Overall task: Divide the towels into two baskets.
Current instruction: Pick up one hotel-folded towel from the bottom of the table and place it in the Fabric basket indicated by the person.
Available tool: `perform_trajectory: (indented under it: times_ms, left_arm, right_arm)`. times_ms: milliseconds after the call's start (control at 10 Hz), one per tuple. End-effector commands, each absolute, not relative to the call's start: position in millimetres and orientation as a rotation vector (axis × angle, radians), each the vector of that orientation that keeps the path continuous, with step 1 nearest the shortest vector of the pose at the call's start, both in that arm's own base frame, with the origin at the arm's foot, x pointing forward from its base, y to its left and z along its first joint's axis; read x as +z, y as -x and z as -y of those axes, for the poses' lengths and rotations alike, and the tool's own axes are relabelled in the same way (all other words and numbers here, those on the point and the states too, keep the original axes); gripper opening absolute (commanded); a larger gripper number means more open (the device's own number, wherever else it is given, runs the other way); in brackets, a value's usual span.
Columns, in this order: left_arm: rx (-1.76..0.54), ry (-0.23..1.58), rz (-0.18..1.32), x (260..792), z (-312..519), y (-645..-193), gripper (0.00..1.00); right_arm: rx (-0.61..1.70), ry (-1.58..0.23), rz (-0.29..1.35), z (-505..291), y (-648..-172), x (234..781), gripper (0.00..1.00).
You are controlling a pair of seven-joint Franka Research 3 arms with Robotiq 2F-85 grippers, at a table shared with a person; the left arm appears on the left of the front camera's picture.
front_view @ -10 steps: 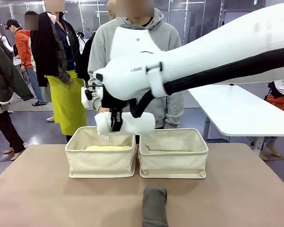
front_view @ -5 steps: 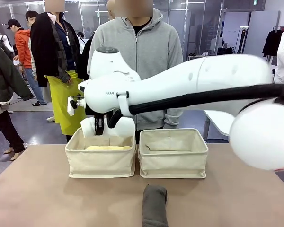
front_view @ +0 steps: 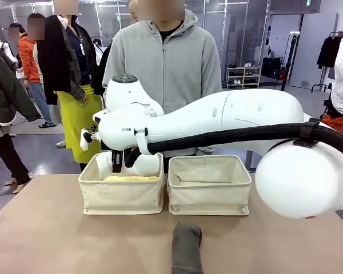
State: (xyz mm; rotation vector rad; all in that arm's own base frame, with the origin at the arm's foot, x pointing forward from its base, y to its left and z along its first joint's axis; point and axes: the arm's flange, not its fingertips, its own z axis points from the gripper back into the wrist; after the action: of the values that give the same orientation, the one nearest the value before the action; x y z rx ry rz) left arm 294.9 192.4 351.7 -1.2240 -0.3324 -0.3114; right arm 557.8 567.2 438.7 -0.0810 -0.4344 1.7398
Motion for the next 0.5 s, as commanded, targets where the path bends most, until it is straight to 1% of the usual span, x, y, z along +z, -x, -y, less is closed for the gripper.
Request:
perform_trajectory:
  times_ms: [0, 100, 200, 300, 400]
  left_arm:
    - [-0.320, 1.216, 0.337, 354.8, -194.1, -290.8, 1.00]
    - [-0.320, 1.216, 0.337, 354.8, -194.1, -290.8, 1.00]
    - [-0.320, 1.216, 0.337, 354.8, -194.1, -290.8, 1.00]
    - [-0.320, 1.216, 0.337, 354.8, -194.1, -290.8, 1.00]
    - [-0.320, 1.216, 0.337, 354.8, -194.1, -290.8, 1.00]
  right_arm:
    - [1.694, 0.079, 0.446, -579.0, -564.0, 442.2, 0.54]
    - [1.689, 0.088, 0.437, -578.6, -564.6, 437.6, 0.79]
    - [1.686, 0.088, 0.432, -578.2, -564.8, 435.7, 0.88]
    - [1.682, 0.086, 0.428, -578.1, -564.0, 435.9, 1.00]
    - [1.682, 0.084, 0.423, -578.2, -562.9, 436.4, 1.00]
